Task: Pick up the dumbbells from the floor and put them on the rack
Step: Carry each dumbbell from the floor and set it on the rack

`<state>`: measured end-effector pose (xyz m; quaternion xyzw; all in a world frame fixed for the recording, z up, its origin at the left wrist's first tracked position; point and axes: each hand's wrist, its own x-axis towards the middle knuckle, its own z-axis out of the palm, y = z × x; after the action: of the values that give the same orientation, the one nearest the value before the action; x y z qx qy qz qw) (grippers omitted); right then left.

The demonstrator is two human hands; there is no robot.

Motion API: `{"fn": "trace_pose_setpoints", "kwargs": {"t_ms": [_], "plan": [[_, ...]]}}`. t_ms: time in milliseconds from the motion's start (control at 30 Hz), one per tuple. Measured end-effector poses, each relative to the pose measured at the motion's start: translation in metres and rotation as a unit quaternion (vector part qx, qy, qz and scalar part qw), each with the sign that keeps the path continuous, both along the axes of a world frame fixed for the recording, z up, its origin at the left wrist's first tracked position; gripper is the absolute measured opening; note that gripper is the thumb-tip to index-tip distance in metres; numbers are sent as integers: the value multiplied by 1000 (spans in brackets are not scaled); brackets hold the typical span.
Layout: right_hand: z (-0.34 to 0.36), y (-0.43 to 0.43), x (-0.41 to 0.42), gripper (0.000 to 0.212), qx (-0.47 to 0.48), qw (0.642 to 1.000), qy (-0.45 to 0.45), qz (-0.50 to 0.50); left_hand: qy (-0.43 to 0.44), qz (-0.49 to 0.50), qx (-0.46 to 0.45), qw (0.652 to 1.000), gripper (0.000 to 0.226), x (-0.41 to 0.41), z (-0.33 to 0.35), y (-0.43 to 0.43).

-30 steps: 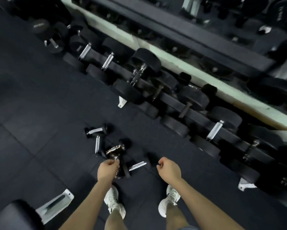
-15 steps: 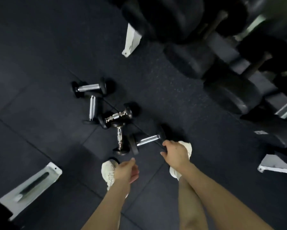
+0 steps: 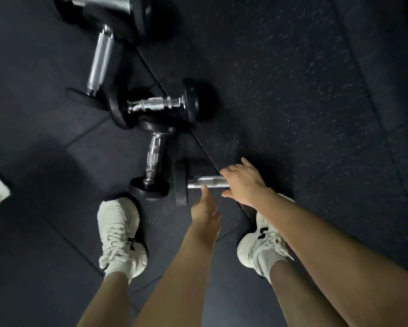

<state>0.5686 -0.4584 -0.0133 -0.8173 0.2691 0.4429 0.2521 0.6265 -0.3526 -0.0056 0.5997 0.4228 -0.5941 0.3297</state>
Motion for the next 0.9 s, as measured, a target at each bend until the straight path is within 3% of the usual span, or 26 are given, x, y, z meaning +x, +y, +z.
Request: {"fn": "trace_pose_setpoints", "kwargs": {"t_ms": [100, 267, 433, 600, 733, 833, 900], "plan": [[-31, -3, 4, 52, 17, 998, 30, 52, -23, 91, 10, 996, 65, -7, -40, -3], [-52, -8, 11, 40, 71, 994, 61, 56, -78, 241, -3, 967, 45, -8, -65, -15], [-38, -7, 10, 40, 69, 995, 56, 34, -86, 262, 32, 961, 43, -3, -57, -21], [17, -3, 2, 43, 74, 996, 56, -17, -113, 171, 29, 978, 42, -3, -4, -23], [97, 3, -13, 43, 87, 984, 51, -150, -167, 43, 8, 985, 35, -1, 78, -27], [172, 7, -22, 43, 102, 960, 38, -257, -203, -90, -26, 975, 12, 6, 154, -35], [228, 9, -25, 36, 108, 937, 28, -330, -210, -175, -54, 960, 18, 13, 210, -46]]}}
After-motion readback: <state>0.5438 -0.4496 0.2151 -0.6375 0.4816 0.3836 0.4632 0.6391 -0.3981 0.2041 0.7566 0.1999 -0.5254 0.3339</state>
